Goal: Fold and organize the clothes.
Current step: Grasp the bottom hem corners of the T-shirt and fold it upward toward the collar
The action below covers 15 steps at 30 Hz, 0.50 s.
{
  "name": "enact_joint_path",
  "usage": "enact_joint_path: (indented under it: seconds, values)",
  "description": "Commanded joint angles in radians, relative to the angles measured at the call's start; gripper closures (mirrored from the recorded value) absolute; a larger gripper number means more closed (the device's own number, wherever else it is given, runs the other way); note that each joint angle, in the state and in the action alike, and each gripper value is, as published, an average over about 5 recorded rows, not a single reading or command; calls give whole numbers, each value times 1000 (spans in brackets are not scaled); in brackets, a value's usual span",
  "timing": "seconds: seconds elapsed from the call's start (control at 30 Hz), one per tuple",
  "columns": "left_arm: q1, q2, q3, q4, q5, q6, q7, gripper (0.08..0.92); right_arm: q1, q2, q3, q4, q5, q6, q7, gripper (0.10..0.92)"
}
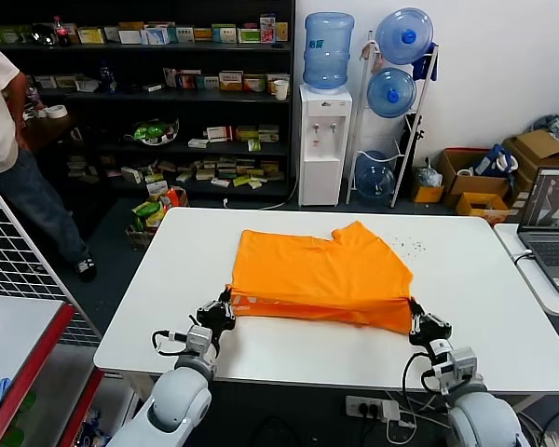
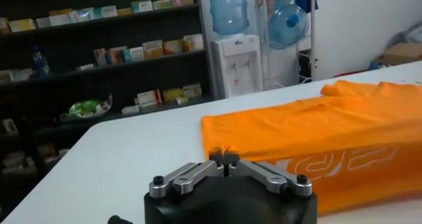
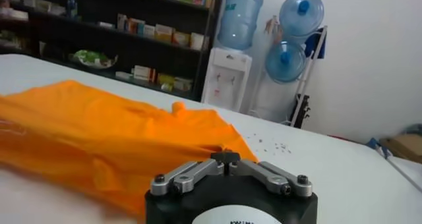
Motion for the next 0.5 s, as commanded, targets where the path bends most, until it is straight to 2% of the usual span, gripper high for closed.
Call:
enact_joint_path:
  seconds: [0.03, 0.27, 0.37, 0.5]
  values:
    - [-151, -15, 86, 166, 5, -4, 1, 907, 186, -12, -55, -191, 0, 10, -4, 901]
    - [-121, -29, 96, 176, 25, 2, 9, 907, 220, 5, -73, -243, 32, -25, -17, 874]
    - [-109, -26, 85, 167, 20, -4, 7, 889, 225, 13, -75, -247, 41, -12, -21, 799]
    - [-90, -14, 66, 147, -2, -31, 5, 789, 207, 20, -66, -230, 45, 49, -26, 686]
